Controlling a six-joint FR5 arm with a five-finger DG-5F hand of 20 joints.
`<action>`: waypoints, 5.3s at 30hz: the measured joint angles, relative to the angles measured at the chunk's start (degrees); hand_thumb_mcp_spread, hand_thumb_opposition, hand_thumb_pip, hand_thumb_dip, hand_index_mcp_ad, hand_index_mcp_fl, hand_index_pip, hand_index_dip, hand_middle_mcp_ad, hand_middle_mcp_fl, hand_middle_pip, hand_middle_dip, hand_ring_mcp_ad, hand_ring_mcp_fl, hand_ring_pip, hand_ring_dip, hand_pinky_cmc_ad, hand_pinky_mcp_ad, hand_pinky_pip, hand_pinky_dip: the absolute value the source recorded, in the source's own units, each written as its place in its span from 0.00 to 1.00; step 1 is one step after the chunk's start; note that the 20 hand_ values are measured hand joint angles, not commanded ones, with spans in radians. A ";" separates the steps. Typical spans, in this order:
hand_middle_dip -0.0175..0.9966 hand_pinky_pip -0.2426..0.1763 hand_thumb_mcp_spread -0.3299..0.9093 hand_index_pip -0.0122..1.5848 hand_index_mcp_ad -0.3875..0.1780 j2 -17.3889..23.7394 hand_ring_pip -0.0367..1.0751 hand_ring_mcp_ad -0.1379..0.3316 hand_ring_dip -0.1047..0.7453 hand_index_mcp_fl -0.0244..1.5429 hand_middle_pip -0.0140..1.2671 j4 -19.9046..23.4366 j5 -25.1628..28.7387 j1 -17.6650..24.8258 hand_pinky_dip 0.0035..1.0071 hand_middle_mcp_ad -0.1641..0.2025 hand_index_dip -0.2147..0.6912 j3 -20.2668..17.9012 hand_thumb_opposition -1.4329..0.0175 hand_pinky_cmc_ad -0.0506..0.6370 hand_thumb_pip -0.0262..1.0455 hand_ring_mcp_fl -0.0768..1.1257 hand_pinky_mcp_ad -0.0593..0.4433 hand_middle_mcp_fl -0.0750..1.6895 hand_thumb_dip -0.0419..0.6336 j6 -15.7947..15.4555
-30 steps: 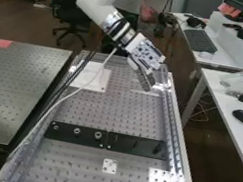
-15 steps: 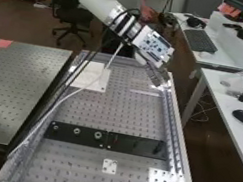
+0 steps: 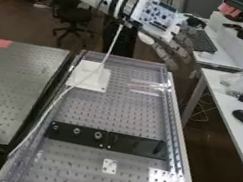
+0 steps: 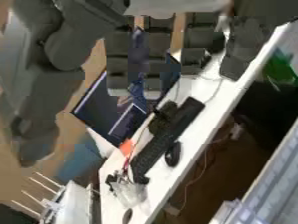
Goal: Grab the chopstick and place it in the clear container
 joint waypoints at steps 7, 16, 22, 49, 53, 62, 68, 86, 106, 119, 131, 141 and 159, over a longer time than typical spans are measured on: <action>0.49 0.40 0.53 0.02 0.34 7.68 0.12 0.54 0.48 0.28 0.08 9.95 -2.17 -1.28 0.26 0.43 0.80 -8.34 0.53 0.79 0.28 0.10 0.80 0.18 0.23 -19.23; 0.35 0.39 0.44 0.02 0.35 14.56 0.12 0.54 0.36 0.31 0.09 12.84 -8.40 -1.68 0.21 0.46 0.69 -14.80 0.53 0.78 0.39 0.09 0.80 0.14 0.14 -43.87; 0.33 0.39 0.41 0.02 0.35 18.17 0.12 0.54 0.33 0.28 0.10 12.64 -11.51 -1.06 0.19 0.45 0.64 -17.74 0.52 0.79 0.44 0.09 0.81 0.14 0.14 -53.92; 0.26 0.37 0.40 0.04 0.36 21.48 0.12 0.57 0.27 0.15 0.11 2.17 -13.08 -8.08 0.17 0.45 0.53 -17.09 0.53 0.85 0.42 0.09 0.87 0.10 0.14 -56.18; 0.26 0.37 0.41 0.04 0.38 21.80 0.12 0.58 0.27 0.16 0.11 3.97 -14.45 -9.12 0.17 0.48 0.53 -17.70 0.53 0.85 0.42 0.09 0.87 0.10 0.14 -54.73; 0.27 0.40 0.42 0.04 0.38 20.37 0.12 0.58 0.27 0.19 0.11 6.10 -13.74 -9.11 0.18 0.48 0.53 -17.01 0.53 0.85 0.42 0.09 0.87 0.09 0.14 -52.54; 0.27 0.40 0.42 0.04 0.37 19.40 0.12 0.57 0.27 0.19 0.11 6.37 -13.35 -8.72 0.18 0.46 0.53 -15.99 0.53 0.85 0.41 0.09 0.87 0.11 0.14 -52.55; 0.26 0.40 0.43 0.04 0.37 19.69 0.12 0.57 0.27 0.19 0.11 6.27 -10.62 -7.08 0.18 0.45 0.53 -14.95 0.53 0.85 0.40 0.09 0.87 0.11 0.14 -52.69; 0.26 0.40 0.44 0.04 0.39 17.26 0.12 0.58 0.27 0.20 0.11 6.58 -7.49 -6.01 0.18 0.47 0.53 -12.28 0.52 0.85 0.38 0.09 0.87 0.12 0.14 -50.58; 0.26 0.44 0.44 0.04 0.40 17.10 0.13 0.58 0.27 0.21 0.11 7.04 -6.12 -5.61 0.18 0.46 0.53 -12.12 0.52 0.85 0.38 0.09 0.87 0.14 0.14 -50.08; 0.27 0.44 0.44 0.04 0.40 16.45 0.13 0.58 0.27 0.21 0.10 7.13 -5.99 -5.71 0.18 0.48 0.53 -11.99 0.52 0.85 0.38 0.09 0.89 0.14 0.14 -49.71; 0.26 0.44 0.44 0.04 0.40 16.49 0.13 0.58 0.28 0.21 0.10 7.08 -6.08 -5.85 0.18 0.48 0.53 -12.11 0.51 0.85 0.38 0.09 0.89 0.14 0.14 -49.68; 0.26 0.44 0.45 0.04 0.40 16.48 0.13 0.58 0.27 0.22 0.10 7.33 -6.21 -5.76 0.18 0.48 0.53 -12.10 0.51 0.85 0.38 0.09 0.89 0.14 0.14 -49.66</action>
